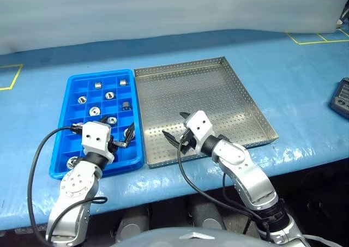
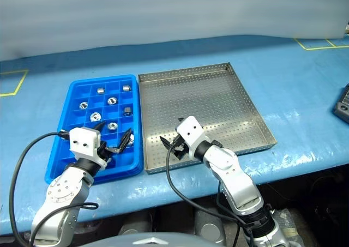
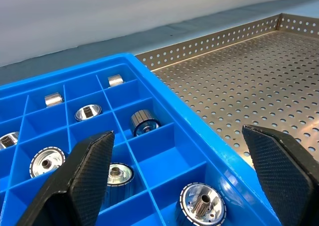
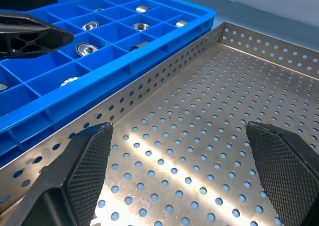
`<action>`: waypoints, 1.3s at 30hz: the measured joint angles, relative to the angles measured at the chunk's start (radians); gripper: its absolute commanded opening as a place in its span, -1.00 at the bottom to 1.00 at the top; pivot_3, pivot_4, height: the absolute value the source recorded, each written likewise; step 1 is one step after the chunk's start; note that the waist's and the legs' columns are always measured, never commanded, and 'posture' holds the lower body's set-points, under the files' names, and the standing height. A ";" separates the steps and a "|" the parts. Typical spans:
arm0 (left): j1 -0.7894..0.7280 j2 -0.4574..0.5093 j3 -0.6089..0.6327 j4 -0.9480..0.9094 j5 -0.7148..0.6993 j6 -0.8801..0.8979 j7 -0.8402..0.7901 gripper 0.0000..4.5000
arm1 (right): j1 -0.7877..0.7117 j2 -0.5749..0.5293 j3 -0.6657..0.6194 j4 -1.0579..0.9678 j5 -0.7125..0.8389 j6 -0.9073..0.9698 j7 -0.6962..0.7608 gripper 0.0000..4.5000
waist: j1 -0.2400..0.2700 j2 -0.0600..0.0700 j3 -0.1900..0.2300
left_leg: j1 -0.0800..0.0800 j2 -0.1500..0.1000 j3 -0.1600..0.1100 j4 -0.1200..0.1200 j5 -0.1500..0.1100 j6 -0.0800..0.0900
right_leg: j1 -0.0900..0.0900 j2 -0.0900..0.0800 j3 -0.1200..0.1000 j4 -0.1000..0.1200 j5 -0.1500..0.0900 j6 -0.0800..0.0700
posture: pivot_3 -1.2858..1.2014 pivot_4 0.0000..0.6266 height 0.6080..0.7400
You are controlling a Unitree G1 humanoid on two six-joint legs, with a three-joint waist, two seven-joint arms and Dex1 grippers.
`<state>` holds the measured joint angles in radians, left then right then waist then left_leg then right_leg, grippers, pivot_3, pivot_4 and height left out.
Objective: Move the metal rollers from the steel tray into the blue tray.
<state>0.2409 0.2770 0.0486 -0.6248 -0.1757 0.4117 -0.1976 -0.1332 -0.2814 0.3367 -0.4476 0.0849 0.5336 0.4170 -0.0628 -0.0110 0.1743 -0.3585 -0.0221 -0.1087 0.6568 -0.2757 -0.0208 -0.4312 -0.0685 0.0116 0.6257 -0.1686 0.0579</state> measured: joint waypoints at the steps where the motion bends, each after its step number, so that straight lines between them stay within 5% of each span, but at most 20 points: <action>1: 0.003 0.000 0.000 0.000 0.000 0.000 0.000 1.00 | 0.001 0.000 0.000 0.000 0.000 0.000 0.000 0.99 | 0.000 0.000 0.000 | 0.000 0.000 0.000 0.000 0.000 0.000 | 0.000 0.000 0.000 0.000 0.000 0.000 | -0.01 -0.52 1.00; 39: 0.008 -0.005 -0.021 0.000 0.003 0.002 -0.003 1.00 | 0.020 -0.003 0.002 -0.004 -0.001 0.013 -0.001 0.99 | -0.001 0.000 0.000 | 0.000 0.000 0.000 0.000 0.000 0.000 | 0.000 0.000 0.000 0.000 0.000 0.000 | -0.02 -0.52 1.00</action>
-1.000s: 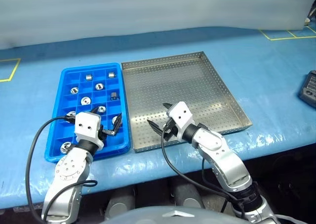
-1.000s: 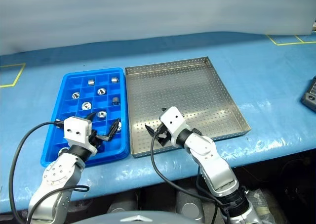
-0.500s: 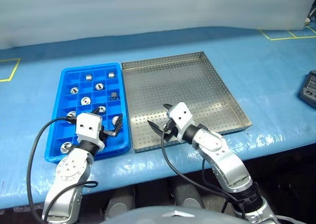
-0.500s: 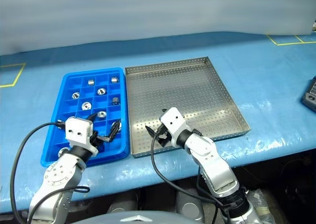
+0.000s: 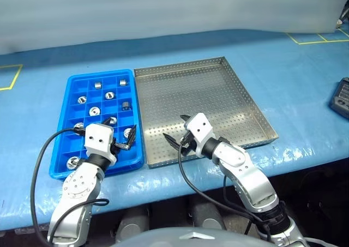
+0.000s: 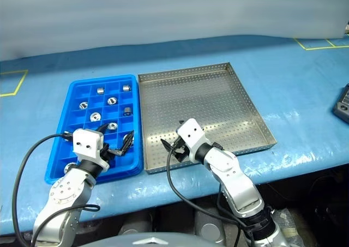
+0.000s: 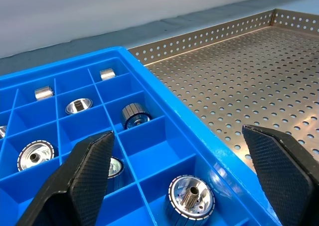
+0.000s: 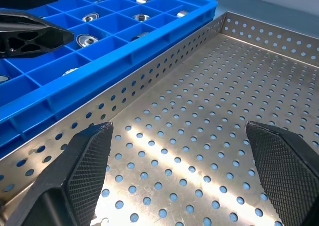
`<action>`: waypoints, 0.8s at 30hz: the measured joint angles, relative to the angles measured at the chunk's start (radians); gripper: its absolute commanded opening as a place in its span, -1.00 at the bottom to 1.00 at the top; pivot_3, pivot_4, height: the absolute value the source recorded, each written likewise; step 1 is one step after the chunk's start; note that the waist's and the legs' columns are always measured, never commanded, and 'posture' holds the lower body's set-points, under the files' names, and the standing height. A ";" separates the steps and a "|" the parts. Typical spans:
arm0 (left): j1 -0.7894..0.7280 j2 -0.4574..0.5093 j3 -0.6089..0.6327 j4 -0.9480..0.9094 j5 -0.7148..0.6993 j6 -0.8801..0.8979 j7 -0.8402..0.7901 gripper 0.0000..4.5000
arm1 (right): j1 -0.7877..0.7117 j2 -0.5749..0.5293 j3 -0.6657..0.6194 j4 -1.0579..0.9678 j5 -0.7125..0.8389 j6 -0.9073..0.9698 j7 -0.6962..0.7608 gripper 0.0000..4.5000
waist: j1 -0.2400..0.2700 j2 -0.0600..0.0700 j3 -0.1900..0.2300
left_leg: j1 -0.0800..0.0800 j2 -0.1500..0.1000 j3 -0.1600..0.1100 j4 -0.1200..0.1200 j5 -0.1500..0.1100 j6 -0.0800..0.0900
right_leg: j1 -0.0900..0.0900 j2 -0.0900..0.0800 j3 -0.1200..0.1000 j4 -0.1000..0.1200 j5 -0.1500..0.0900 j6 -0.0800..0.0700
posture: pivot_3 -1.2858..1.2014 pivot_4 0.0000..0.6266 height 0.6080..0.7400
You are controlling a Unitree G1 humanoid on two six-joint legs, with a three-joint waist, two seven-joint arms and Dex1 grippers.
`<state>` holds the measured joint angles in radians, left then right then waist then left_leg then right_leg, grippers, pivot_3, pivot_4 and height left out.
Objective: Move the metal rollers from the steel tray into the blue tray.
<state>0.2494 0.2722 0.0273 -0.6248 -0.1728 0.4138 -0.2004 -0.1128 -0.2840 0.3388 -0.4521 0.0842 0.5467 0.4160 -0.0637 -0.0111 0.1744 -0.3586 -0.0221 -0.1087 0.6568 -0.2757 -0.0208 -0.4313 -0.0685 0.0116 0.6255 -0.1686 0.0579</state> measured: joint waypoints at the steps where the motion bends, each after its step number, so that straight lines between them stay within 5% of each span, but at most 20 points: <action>1: 0.000 0.000 0.000 0.000 0.000 0.000 -0.001 1.00 | 0.000 0.000 0.000 0.000 0.000 0.000 0.000 0.99 | 0.000 0.000 0.000 | 0.000 0.000 0.000 0.000 0.000 0.000 | 0.000 0.000 0.000 0.000 0.000 0.000 | -0.02 -0.52 1.00; 24: 0.000 0.000 -0.002 0.000 0.001 0.000 -0.008 1.00 | 0.000 0.002 0.008 0.000 -0.001 0.005 0.004 0.99 | 0.000 0.000 0.000 | 0.000 0.000 0.000 0.000 0.000 0.000 | 0.000 0.000 0.000 0.000 0.000 0.000 | -0.01 -0.52 1.00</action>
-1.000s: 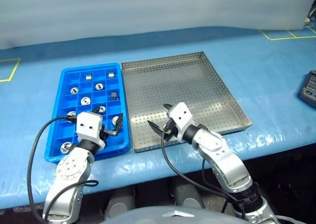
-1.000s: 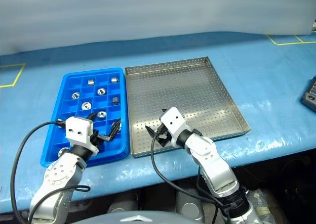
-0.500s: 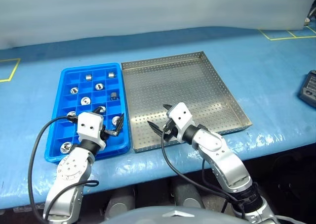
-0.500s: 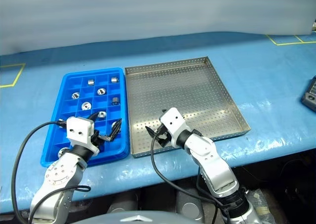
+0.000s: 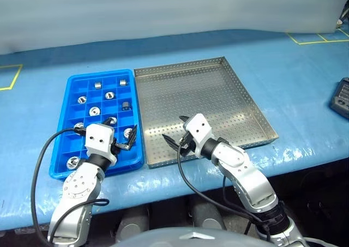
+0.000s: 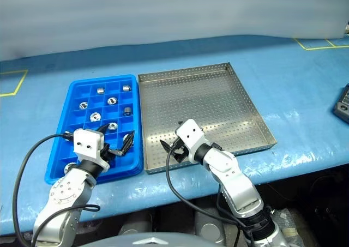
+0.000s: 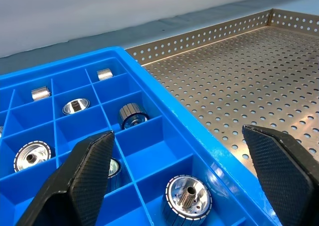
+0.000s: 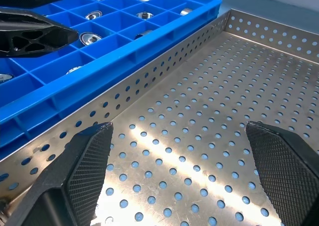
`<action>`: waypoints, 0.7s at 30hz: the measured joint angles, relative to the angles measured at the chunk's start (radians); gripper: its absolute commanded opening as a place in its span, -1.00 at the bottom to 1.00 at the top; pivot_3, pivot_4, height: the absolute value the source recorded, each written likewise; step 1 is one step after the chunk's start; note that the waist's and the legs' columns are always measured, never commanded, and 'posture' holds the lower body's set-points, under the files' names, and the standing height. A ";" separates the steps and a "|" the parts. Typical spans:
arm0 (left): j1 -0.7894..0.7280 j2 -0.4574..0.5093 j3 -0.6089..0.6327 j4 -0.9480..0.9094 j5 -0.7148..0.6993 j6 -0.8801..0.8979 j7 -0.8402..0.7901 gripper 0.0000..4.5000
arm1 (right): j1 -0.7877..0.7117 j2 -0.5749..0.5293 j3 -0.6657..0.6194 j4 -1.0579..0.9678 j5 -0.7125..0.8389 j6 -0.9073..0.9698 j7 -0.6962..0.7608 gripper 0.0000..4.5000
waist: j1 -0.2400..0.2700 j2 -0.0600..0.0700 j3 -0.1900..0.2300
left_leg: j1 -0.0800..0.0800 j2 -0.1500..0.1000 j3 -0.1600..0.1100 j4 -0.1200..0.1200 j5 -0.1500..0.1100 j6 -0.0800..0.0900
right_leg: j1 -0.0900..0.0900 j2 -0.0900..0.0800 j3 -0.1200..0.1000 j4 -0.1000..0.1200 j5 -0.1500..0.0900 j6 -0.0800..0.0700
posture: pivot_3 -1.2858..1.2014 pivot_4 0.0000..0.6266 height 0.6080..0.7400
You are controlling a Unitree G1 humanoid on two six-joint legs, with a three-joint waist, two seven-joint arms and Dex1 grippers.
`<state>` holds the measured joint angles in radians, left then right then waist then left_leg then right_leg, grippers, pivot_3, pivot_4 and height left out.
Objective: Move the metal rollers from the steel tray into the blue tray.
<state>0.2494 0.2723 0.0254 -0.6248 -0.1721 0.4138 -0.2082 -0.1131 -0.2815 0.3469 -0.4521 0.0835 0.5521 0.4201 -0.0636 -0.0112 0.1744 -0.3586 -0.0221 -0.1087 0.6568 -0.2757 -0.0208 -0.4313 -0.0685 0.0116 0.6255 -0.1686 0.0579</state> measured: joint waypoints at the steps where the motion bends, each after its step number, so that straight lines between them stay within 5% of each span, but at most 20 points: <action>1: 0.000 0.000 0.000 0.000 0.000 0.000 0.000 1.00 | 0.000 0.000 0.000 0.000 0.000 0.000 0.001 0.99 | 0.000 0.000 0.000 | 0.000 0.000 0.000 0.000 0.000 0.000 | 0.000 0.000 0.000 0.000 0.000 0.000 | -0.01 -0.52 1.00; 21: 0.000 -0.005 0.000 0.000 0.003 0.000 0.002 1.00 | -0.001 0.002 0.001 0.000 0.000 0.000 0.001 0.99 | 0.000 0.000 0.000 | 0.000 0.000 0.000 0.000 0.000 0.000 | 0.000 0.000 0.000 0.000 0.000 0.000 | -0.01 -0.52 1.00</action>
<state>0.2493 0.2675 0.0253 -0.6248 -0.1688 0.4138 -0.2066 -0.1136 -0.2794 0.3481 -0.4521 0.0835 0.5521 0.4216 -0.0634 -0.0112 0.1744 -0.3587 -0.0221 -0.1087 0.6568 -0.2758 -0.0208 -0.4314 -0.0685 0.0115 0.6254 -0.1686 0.0580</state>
